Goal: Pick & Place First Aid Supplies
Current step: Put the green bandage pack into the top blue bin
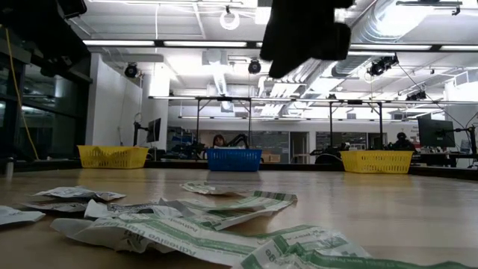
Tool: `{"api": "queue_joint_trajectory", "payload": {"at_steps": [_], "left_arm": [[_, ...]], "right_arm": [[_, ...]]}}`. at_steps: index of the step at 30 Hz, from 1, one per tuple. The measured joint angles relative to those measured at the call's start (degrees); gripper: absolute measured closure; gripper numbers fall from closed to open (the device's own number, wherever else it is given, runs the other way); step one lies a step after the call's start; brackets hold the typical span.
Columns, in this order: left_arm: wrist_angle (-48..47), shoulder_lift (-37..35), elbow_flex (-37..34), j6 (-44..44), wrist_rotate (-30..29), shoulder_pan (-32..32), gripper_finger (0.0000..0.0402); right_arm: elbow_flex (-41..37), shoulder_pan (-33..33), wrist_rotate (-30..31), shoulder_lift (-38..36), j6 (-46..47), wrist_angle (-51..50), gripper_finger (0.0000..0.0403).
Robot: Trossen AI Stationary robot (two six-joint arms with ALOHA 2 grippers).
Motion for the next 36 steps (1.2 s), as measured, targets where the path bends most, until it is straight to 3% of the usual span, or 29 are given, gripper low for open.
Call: {"api": "queue_joint_trajectory", "payload": {"at_steps": [5,8,18,32,36], "left_arm": [[-0.1,0.0,0.0,0.0,0.0,0.0,0.0348],[-0.1,0.0,0.0,0.0,0.1,0.0,0.0348],[-0.1,0.0,0.0,-0.8,1.6,0.0,0.0348],[-0.2,0.0,0.0,-1.8,1.5,0.0,0.0348],[-0.2,0.0,0.0,-1.9,1.5,0.0,0.0348]], "right_arm": [[0.0,-0.4,-4.9,5.3,-13.8,7.5,0.0284],[0.0,-0.6,-4.3,8.0,-20.7,9.8,0.0284],[0.0,-2.9,-3.4,11.9,-33.5,9.5,0.0284],[0.0,-5.2,-4.0,12.0,-48.7,11.3,0.0284],[0.0,-5.2,-6.5,12.3,-51.1,11.5,0.0284]]}}
